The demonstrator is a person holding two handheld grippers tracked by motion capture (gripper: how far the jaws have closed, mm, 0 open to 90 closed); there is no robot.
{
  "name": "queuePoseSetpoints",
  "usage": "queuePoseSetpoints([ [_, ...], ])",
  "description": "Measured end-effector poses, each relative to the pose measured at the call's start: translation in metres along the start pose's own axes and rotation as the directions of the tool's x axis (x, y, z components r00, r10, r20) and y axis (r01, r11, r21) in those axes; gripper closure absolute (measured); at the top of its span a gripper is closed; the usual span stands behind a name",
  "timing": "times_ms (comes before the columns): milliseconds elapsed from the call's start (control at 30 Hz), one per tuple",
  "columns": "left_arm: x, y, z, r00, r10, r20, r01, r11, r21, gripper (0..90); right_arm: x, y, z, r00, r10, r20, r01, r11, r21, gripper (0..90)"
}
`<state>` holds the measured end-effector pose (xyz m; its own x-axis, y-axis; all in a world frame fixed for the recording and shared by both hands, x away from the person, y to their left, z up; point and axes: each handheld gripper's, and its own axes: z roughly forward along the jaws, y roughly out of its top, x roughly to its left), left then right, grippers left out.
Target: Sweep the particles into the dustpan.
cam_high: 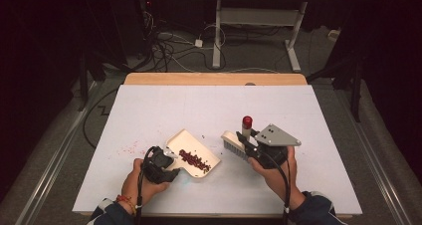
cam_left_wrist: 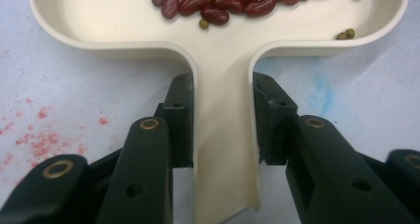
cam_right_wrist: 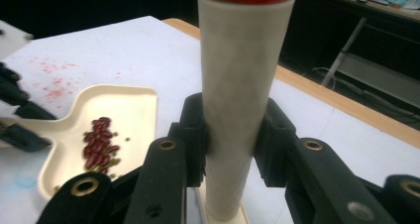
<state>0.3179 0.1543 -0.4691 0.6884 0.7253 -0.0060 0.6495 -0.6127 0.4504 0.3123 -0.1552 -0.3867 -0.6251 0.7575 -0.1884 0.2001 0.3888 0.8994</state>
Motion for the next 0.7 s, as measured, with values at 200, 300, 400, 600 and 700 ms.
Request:
queuePoseSetpoints([
  [200, -0.001, 0.002, 0.001, 1.0000, 0.002, -0.005, -0.002, 1.0000, 0.003, 64.0, 0.021, 0.000, -0.002, 0.9970, -0.028, -0.072, 0.028, 1.000, -0.003, 69.6],
  [300, 0.000, 0.002, 0.001, 1.0000, -0.001, 0.002, 0.000, 1.0000, 0.003, 64.0, 0.025, 0.003, -0.005, 0.9921, 0.007, -0.125, -0.009, 1.000, -0.014, 69.8],
  [400, 0.001, 0.001, 0.001, 1.0000, 0.000, 0.007, 0.000, 1.0000, 0.001, 63.9, 0.024, 0.006, -0.008, 0.9928, 0.007, -0.119, -0.010, 0.999, -0.031, 69.8],
  [600, 0.003, 0.001, 0.002, 0.9999, -0.004, 0.015, 0.004, 1.0000, 0.000, 63.9, 0.014, 0.009, -0.010, 0.9924, 0.012, -0.123, -0.019, 0.998, -0.054, 69.8],
  [700, 0.002, 0.001, 0.002, 0.9999, -0.002, 0.011, 0.002, 1.0000, -0.001, 64.0, 0.009, 0.007, -0.008, 0.9931, 0.011, -0.117, -0.018, 0.998, -0.059, 69.8],
])
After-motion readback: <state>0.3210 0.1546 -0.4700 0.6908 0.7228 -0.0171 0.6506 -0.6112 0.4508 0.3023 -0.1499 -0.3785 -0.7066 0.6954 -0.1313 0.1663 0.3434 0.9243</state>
